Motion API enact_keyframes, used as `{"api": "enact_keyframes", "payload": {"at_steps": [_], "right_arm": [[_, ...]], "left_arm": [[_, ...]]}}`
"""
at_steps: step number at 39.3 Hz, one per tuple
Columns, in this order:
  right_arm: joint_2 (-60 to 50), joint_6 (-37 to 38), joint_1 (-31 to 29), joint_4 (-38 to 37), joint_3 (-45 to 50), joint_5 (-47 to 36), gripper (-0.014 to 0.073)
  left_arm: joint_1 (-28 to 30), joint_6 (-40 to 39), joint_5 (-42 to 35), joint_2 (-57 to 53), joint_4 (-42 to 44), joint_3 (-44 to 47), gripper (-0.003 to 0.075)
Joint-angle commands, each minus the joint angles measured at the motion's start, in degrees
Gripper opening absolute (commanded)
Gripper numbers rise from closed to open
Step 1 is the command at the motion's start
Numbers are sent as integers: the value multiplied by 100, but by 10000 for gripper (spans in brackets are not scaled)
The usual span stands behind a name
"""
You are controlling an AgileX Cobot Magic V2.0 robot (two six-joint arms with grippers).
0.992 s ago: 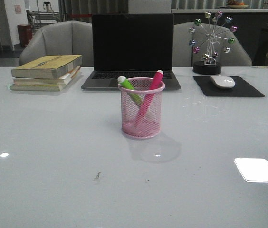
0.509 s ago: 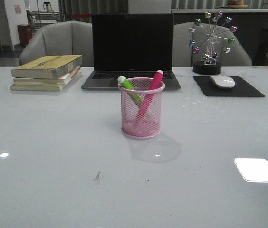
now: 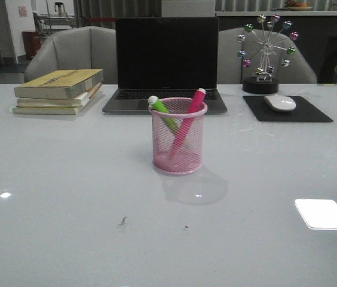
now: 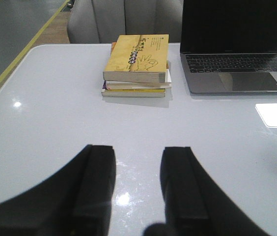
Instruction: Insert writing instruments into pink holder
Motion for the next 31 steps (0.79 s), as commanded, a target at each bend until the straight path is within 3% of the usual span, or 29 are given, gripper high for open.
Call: {"api": "enact_keyframes", "payload": {"at_steps": [1, 19, 31], "right_arm": [[-10, -39, -34, -64, -153, -435, 25], [-225, -39, 261, 331, -147, -1085, 25], [-1598, -39, 314, 763, 706, -1274, 25]], "left_arm": [[21, -2, -464, -34, 2, -177, 308], [21, -2, -464, -34, 2, -177, 308], [21, -2, -464, -34, 2, -177, 308]]}}
